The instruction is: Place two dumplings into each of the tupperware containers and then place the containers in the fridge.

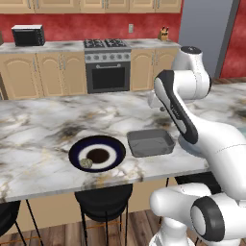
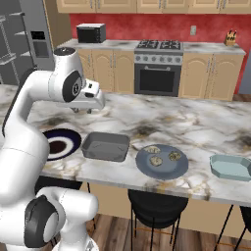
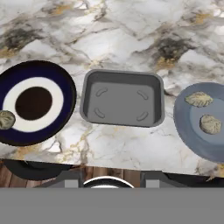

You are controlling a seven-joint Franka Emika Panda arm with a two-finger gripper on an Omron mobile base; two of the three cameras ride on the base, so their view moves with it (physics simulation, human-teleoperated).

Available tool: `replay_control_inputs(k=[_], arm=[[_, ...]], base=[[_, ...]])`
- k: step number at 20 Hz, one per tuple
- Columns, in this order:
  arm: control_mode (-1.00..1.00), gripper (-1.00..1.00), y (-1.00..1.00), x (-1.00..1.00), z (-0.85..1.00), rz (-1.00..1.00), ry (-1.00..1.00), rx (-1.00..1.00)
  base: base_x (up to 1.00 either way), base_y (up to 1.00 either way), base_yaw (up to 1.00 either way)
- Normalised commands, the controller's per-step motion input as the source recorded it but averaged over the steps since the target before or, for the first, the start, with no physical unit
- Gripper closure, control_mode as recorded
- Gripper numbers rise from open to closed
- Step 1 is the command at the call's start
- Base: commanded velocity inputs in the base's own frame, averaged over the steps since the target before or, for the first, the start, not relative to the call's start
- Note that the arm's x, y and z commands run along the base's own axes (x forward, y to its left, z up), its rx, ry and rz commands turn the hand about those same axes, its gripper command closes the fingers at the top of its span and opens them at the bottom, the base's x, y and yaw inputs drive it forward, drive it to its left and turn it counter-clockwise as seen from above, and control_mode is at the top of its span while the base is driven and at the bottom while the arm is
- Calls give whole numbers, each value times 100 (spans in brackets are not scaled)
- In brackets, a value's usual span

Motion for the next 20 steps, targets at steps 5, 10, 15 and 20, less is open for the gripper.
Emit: replay_control_inputs(k=[5, 10, 15, 20], arm=[[-100, -100, 21, 0, -19, 0, 0, 0], [-100, -100, 91, 8, -44, 0, 1, 0], [-100, -100, 87, 20, -42, 0, 10, 2], [-100, -100, 67, 6, -38, 1, 8, 5]], base=[[0, 0, 0], [0, 0, 0], [0, 0, 0], [0, 0, 0]])
